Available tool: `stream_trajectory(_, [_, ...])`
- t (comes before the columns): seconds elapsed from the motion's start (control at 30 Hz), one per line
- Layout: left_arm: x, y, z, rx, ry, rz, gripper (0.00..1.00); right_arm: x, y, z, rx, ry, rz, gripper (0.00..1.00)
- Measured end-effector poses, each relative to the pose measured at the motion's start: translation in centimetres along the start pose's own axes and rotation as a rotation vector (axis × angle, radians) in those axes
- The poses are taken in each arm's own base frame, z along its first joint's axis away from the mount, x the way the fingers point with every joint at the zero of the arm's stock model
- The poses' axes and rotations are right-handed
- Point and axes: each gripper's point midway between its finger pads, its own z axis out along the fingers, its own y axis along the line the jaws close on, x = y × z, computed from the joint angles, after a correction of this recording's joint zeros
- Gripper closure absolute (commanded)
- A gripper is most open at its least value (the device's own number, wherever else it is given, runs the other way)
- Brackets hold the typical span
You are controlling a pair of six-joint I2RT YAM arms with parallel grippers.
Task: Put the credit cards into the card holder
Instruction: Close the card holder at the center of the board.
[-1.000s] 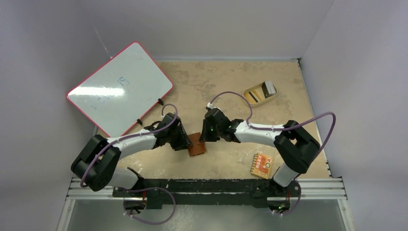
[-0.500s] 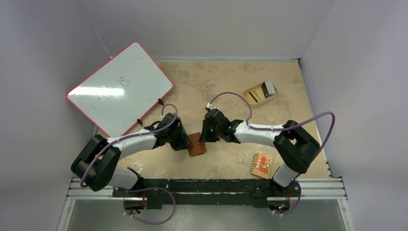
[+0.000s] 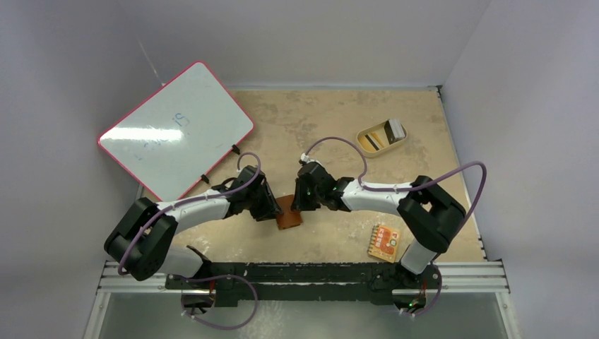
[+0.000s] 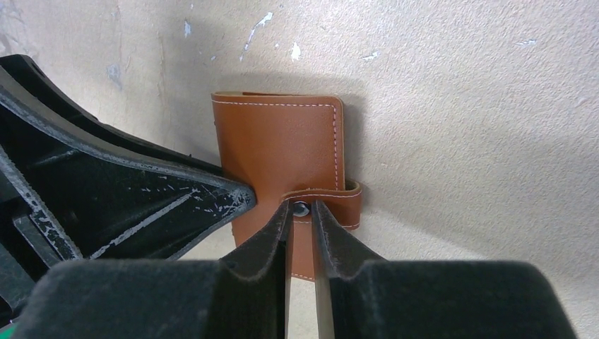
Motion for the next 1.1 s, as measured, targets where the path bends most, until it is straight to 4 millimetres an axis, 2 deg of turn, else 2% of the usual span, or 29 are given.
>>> stream_trajectory(0.17, [0.0,0.0,0.0,0.001,0.0,0.0,0.65,0.0,0.3,0.1,-0.003,0.0,-0.006,0.85])
stream_trajectory(0.3, [0.0,0.0,0.0,0.0,0.0,0.0,0.65,0.0,0.7,0.4,-0.003,0.004,-0.022,0.9])
stream_trajectory(0.5, [0.0,0.0,0.0,0.0,-0.001,0.0,0.65,0.0,0.8,0.5,0.011,0.011,-0.03,0.91])
stream_trajectory(1.1, [-0.2,0.5,-0.3,-0.018,-0.02,-0.001,0.66,0.2,1.8,1.5,0.165,0.042,-0.129,0.95])
